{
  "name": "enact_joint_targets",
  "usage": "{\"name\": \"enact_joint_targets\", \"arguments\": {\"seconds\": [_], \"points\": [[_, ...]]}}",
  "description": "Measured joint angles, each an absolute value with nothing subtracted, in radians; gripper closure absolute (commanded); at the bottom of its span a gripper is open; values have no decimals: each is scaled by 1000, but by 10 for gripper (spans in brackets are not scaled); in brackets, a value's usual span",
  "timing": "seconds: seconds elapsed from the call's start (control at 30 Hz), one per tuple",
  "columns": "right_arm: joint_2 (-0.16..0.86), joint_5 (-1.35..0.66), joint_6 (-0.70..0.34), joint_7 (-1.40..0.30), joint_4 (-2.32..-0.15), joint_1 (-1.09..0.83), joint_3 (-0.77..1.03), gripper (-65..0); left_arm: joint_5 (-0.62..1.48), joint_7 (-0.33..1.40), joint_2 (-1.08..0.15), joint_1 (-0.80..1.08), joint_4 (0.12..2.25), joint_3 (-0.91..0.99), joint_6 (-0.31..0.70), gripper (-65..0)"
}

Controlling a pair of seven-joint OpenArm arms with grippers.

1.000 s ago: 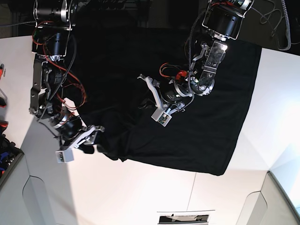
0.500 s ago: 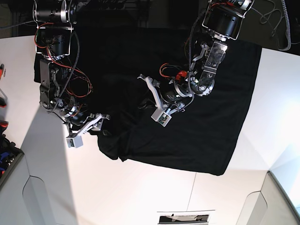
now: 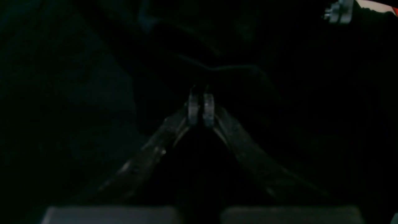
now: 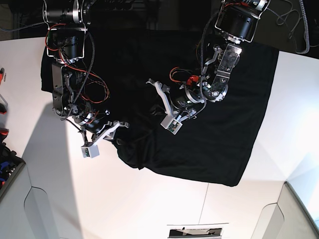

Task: Layout the t-shirt on the table in an organized manner, then fold the t-shirt properly
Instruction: 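Press the left gripper on the shirt while the right gripper grasps fabric, then drag the grasped hem outward with the right gripper, smoothing the shirt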

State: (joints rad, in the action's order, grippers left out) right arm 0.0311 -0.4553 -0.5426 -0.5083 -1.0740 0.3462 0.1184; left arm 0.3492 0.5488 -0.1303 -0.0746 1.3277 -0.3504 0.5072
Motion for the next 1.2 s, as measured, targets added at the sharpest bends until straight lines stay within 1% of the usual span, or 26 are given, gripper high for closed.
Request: {"name": "enact_joint_targets", "arguments": {"seconds": [0.03, 0.2, 0.33, 0.43, 0.57, 0.73, 0.77, 0.83, 0.87, 0.9, 1.07, 1.13, 1.2], "points": [[31, -455, -543, -502, -1074, 346, 118, -2, 350, 549, -130, -75, 1328, -350, 507, 0], [34, -452, -543, -493, -1077, 346, 118, 0, 350, 549, -130, -75, 1328, -350, 508, 0], [70, -379, -550, -453, -1134, 350, 118, 0, 349, 549, -130, -75, 1328, -350, 509, 0], [130, -314, -554, -454, -1153, 400, 118, 0, 350, 549, -130, -75, 1328, -350, 509, 0], [238, -260, -554, -450, -1157, 480, 117, 0, 370, 558, -130, -71, 1328, -350, 509, 0], [358, -234, -550, -449, -1157, 541, 117, 0, 402, 571, -130, -69, 1327, -350, 534, 0], [375, -238, -549, -448, -1157, 548, 117, -30, 403, 572, -130, -69, 1327, -350, 537, 0], [398, -257, -543, -442, -1157, 552, 117, -276, 406, 572, -130, -69, 1327, -350, 540, 0], [403, -275, -527, -444, -1157, 552, 117, -384, 406, 572, -130, -68, 1327, -350, 540, 0], [405, -292, -507, -445, -1157, 551, 118, -456, 406, 572, -130, -66, 1327, -350, 540, 0], [393, -366, -501, -457, -1157, 551, 129, -453, 405, 572, -130, -67, 1327, -350, 540, 0], [378, -409, -501, -503, -1157, 551, 134, -453, 396, 572, -130, -66, 1328, -350, 543, 0], [353, -464, -517, -585, -1157, 551, 135, -453, 392, 572, -130, -67, 1328, -350, 544, 0]]}}
